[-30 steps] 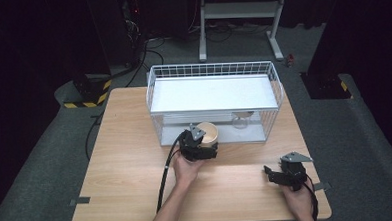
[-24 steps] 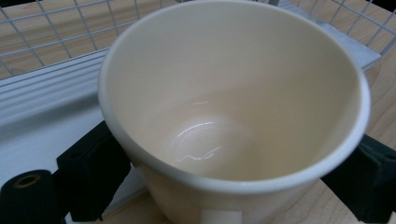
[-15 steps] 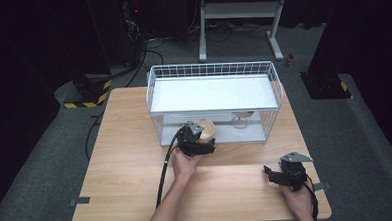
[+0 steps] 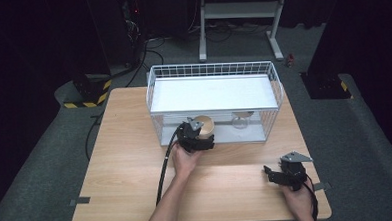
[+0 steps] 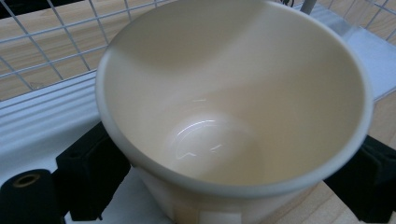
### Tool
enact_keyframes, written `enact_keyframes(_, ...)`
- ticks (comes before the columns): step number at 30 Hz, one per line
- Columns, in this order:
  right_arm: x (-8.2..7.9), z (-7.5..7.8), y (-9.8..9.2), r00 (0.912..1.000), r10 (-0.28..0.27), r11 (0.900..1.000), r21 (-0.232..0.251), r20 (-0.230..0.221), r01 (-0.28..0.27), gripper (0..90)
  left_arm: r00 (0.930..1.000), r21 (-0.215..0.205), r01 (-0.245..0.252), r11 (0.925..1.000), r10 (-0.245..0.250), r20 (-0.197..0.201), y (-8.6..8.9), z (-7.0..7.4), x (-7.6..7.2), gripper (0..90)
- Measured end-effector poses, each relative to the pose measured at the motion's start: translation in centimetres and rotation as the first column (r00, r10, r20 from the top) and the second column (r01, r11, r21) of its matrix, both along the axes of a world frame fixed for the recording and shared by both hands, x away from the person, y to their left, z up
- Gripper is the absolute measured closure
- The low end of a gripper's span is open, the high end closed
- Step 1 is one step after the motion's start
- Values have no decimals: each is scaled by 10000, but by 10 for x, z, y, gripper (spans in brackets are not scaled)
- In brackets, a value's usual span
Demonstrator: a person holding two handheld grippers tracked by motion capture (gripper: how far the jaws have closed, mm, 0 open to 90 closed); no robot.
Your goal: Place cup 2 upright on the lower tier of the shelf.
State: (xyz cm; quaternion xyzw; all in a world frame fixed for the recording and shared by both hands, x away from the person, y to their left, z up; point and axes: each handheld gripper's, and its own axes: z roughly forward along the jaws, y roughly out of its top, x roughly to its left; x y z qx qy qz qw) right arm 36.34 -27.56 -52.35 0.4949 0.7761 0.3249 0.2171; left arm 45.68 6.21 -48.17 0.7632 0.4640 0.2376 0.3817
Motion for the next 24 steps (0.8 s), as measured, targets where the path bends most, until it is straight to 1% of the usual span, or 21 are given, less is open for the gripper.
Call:
enact_keyframes(5,0,0,0,10000,-1,10000,0,0,1,246,10000,50,-34,10000,35,-35,-1,2,-1,81)
enact_keyframes(6,0,0,0,10000,0,10000,1,1,0,246,10000,52,21,10000,-21,-49,0,2,-1,56)
enact_keyframes(7,0,0,0,10000,0,10000,1,1,0,246,9999,-39,27,10000,-27,-122,0,2,-1,56)
enact_keyframes(10,0,0,0,10000,1,10000,0,2,-1,246,9996,-84,15,10000,-17,-285,2,2,-1,16)
enact_keyframes(11,0,0,0,10000,-1,10000,1,0,1,246,9994,-157,-15,9999,9,-343,3,2,-1,11)
enact_keyframes(12,0,0,0,10000,-1,10000,1,0,1,246,9995,-183,-18,9998,12,-331,4,2,-2,9)
enact_keyframes(13,0,0,0,10000,0,10000,-1,1,0,246,9993,-229,-12,9997,3,-379,5,2,-3,9)
enact_keyframes(18,0,0,0,10000,-2,10000,2,-1,2,246,9988,-162,-43,9999,35,-491,8,1,-8,29)
enact_keyframes(19,0,0,0,10000,0,10000,0,0,0,246,9985,-206,-54,9998,43,-544,9,0,-9,34)
enact_keyframes(21,0,0,0,10000,0,10000,0,1,0,246,9984,-118,-94,9999,87,-555,10,-2,-11,51)
enact_keyframes(24,0,0,0,10000,0,10000,2,1,0,246,9982,-153,-128,9998,118,-596,11,-5,-14,94)
